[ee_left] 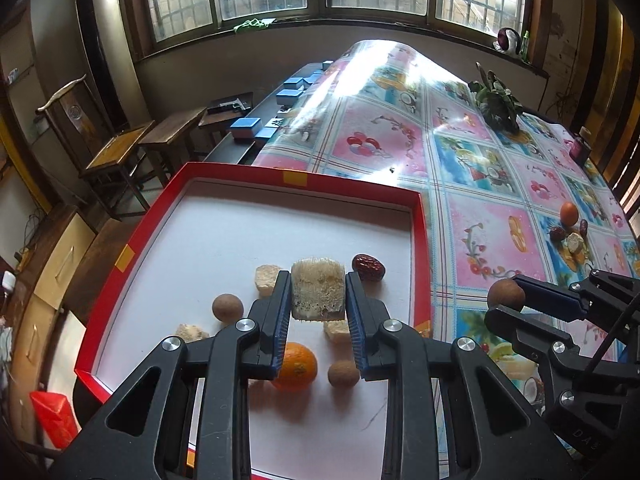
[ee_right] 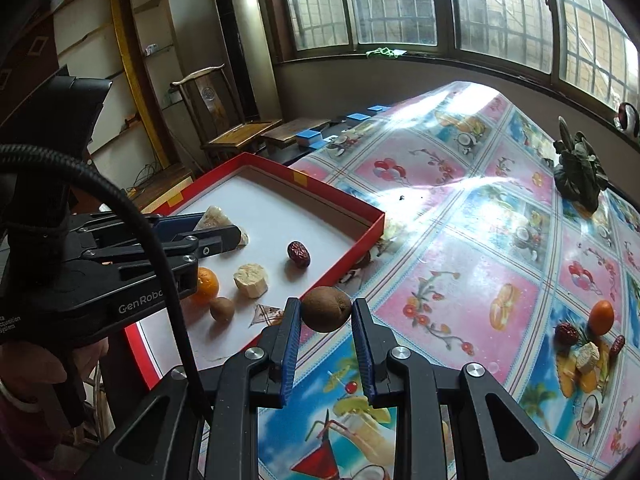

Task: Organize fruits
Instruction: 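Carry the cake and longan into the tray, lowering them inside, then open both tools, releasing the cake and longan in the tray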

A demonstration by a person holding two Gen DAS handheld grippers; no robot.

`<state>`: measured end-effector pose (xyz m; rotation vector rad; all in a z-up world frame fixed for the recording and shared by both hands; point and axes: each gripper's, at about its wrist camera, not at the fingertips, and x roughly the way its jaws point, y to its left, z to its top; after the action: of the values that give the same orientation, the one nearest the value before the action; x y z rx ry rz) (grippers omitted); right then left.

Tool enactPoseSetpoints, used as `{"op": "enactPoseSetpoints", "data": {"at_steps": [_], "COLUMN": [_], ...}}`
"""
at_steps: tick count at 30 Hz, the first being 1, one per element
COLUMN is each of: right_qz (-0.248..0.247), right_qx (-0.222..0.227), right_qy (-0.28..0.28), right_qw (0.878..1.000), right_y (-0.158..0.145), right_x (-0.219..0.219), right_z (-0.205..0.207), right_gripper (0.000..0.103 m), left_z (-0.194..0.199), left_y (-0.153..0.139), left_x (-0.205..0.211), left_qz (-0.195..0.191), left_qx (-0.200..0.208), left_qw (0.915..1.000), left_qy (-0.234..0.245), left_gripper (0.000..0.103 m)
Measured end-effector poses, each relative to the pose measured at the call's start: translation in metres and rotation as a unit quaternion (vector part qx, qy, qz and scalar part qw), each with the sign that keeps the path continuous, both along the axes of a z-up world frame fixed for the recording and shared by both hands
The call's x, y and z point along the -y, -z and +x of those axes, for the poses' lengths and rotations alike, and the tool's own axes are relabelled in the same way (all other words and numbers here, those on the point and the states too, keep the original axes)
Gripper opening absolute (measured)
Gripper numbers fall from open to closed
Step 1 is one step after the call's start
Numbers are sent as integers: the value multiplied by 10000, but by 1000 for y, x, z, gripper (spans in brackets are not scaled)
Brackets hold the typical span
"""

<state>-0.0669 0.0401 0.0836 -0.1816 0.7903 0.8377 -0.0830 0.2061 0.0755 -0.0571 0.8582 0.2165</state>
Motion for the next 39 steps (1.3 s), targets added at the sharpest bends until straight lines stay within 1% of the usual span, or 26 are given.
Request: {"op": "enactPoseSetpoints", "data": {"at_steps": [8, 18, 28, 33, 39], "right_qz": [-120, -221, -326, -362, -338], "right_qx": [-13, -131, -262, -402, -516], "right_qy": [-291, -478, -554, -567, -473], "right_qw": [9995, 9985, 9976, 9969, 9970], "right_y": [2, 12, 21, 31, 36], "right_x": [-34, -60, -78, -84, -90], "right_z": [-1, 8, 21, 27, 38], "right_gripper": [25, 25, 25, 25, 25], "left_z": [3, 8, 18, 33, 49], "left_y": [5, 15, 21, 28, 32], "left_x": [-26, -52, -62, -62, -62], "left_qz": [2, -99, -187, -233, -209], "left_qx": [-9, -84, -167, -273, -309], "left_qw": [9997, 9987, 9980, 9977, 9973], "left_qy": [-256, -490, -573, -580, -634], "left_gripper": [25, 26, 26, 25, 25]}}
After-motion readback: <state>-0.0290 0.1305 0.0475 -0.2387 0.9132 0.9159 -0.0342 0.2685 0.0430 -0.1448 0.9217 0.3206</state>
